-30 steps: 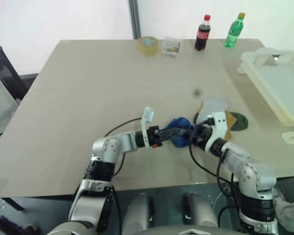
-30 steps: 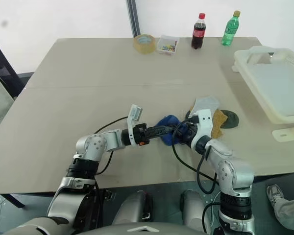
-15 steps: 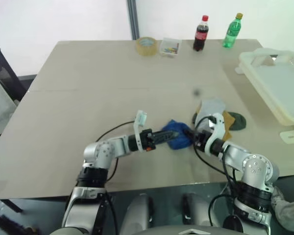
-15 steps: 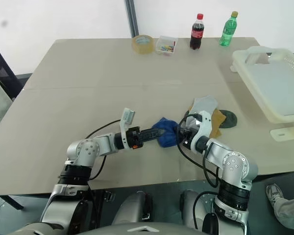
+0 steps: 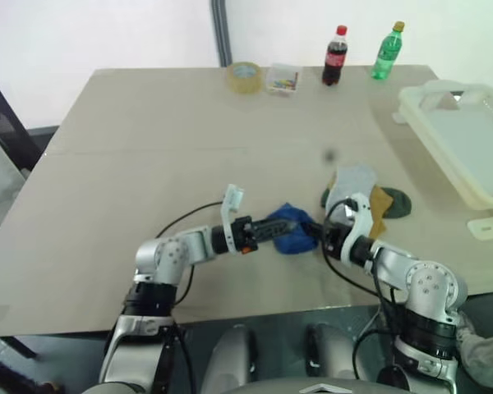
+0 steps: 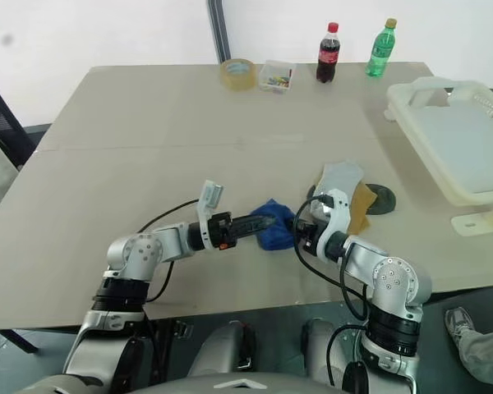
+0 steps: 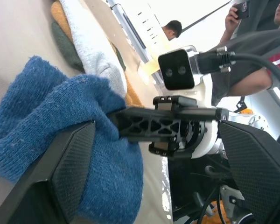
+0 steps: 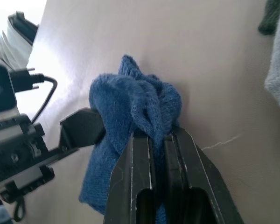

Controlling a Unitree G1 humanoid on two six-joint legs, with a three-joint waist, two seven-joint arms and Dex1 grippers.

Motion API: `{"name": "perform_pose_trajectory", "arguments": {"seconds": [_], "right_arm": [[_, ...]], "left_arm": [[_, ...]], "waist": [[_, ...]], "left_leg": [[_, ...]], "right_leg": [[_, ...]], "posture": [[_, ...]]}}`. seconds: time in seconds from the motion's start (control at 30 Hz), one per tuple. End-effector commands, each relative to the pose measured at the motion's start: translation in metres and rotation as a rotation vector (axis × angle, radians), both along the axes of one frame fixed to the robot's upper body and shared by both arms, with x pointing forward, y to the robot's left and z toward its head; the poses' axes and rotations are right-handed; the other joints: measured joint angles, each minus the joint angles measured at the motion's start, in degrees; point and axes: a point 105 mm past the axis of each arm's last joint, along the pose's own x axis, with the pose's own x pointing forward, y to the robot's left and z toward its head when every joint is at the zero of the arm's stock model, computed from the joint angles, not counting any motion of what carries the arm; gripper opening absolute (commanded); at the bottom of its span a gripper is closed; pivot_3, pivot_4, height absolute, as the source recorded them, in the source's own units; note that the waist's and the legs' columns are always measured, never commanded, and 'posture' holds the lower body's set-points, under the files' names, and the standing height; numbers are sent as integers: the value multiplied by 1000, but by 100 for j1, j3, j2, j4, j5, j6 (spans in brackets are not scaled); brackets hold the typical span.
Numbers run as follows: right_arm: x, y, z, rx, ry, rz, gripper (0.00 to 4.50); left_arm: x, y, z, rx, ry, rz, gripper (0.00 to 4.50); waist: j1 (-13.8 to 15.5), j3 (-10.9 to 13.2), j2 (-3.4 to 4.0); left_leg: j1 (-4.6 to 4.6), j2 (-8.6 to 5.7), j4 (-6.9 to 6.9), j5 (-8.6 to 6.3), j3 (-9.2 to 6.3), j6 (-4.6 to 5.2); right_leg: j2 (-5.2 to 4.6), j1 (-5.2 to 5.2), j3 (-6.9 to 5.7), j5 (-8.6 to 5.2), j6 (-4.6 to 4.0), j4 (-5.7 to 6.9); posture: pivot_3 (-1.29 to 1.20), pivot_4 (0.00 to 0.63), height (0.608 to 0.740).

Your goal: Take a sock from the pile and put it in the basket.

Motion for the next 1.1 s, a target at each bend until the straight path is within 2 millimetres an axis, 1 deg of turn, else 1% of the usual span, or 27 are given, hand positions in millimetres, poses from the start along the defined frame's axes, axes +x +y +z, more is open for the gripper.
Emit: {"name": "perform_pose_trajectory", "arguments": {"seconds": [0.03, 0.1, 0.13, 0.2, 0.27, 0.37, 0.43, 0.53, 0.63, 0.73, 0.77, 0.83, 0.9, 1.0, 1.1], "right_arm": [[10, -11, 9, 56, 8, -83, 38], [17, -19, 24, 85, -25, -118, 38], [20, -23, 33, 99, -45, -131, 38], [23, -29, 42, 94, -64, -150, 38], [25, -36, 44, 47, -75, -176, 38], [28, -46, 46, 38, -66, -210, 38], [30, -50, 50, 48, -67, -233, 38], [35, -66, 61, 71, -74, -296, 38], [41, -93, 79, 83, -103, -384, 38], [47, -132, 101, 92, -136, -498, 38], [48, -145, 108, 92, -145, -533, 38], [50, -168, 119, 86, -154, -598, 38], [50, -191, 127, 72, -154, -660, 38], [50, -234, 137, 65, -145, -798, 38], [50, -265, 149, 67, -154, -898, 38]], "left_arm": [[-4, 11, -2, 201, -215, -4, 4500], [-3, 15, -2, 285, -326, 7, 4500], [2, 18, 2, 318, -411, 38, 4500], [8, 23, 9, 371, -568, 84, 4500], [10, 22, 15, 357, -669, 103, 4500], [4, 16, 19, 307, -781, 79, 4500], [1, 13, 18, 288, -829, 67, 4500], [-1, 9, 23, 239, -872, 67, 4500], [-1, 5, 29, 198, -910, 70, 4500], [-1, 0, 38, 161, -937, 67, 4500], [-1, -1, 40, 154, -949, 64, 4500], [-1, -5, 44, 145, -969, 55, 4500], [-1, -6, 47, 143, -989, 45, 4500], [-3, -9, 52, 125, -1009, 39, 4500], [-1, -10, 59, 112, -1032, 49, 4500]], "waist": [[-7, 1, 1], [9, 10, 15], [35, 15, 24], [60, 22, 35], [68, 22, 36], [58, 23, 37], [48, 27, 43], [42, 30, 48], [50, 32, 52], [62, 34, 54], [56, 34, 54], [57, 41, 61], [55, 41, 62], [47, 41, 61], [35, 43, 64]], "left_leg": [[0, 1, -1, 0, 0, 0], [-3, 0, -5, 0, 2, -1], [-4, 0, -5, 0, 2, -1], [-12, -5, -5, 0, 5, 0], [-19, -5, -5, -1, 2, 0], [-22, -8, -19, -1, 6, 2], [-22, -8, -21, -1, 9, 2], [-21, -8, -22, -1, 11, 2], [-20, -8, -22, 0, 8, 3], [-20, -10, -20, 0, 7, 4], [-21, -13, -20, 0, 7, 4], [-23, -18, -20, -1, 10, 5], [-24, -26, -20, -1, 8, 5], [-22, -27, -28, -1, 11, 5], [-20, -29, -31, -1, 16, 6]], "right_leg": [[0, -1, 0, 1, -1, 0], [-3, -6, 1, 4, -7, -1], [-13, -7, 1, 4, -8, -1], [-24, -11, 1, 5, -9, -5], [-26, -13, -2, 5, -9, -9], [-27, -14, -2, 5, -9, -18], [-26, -16, -1, 5, -8, -18], [-18, -19, -1, 6, -6, -15], [-16, -18, -2, 6, -5, -11], [-19, -14, -2, 6, -3, -12], [-20, -14, -2, 14, 11, -13], [-19, -14, -1, 16, 15, -16], [-18, -15, -2, 17, 17, -16], [-17, -15, -2, 16, 17, -18], [-18, -16, 5, 16, 19, -20]], "posture": [[0, 150, 740], [0, 150, 740], [0, 150, 740], [0, 150, 740], [0, 150, 740], [0, 150, 740], [0, 150, 740], [0, 150, 740], [0, 150, 740], [0, 150, 740], [0, 150, 740], [0, 150, 740], [0, 150, 740], [0, 150, 740], [0, 150, 740]]}}
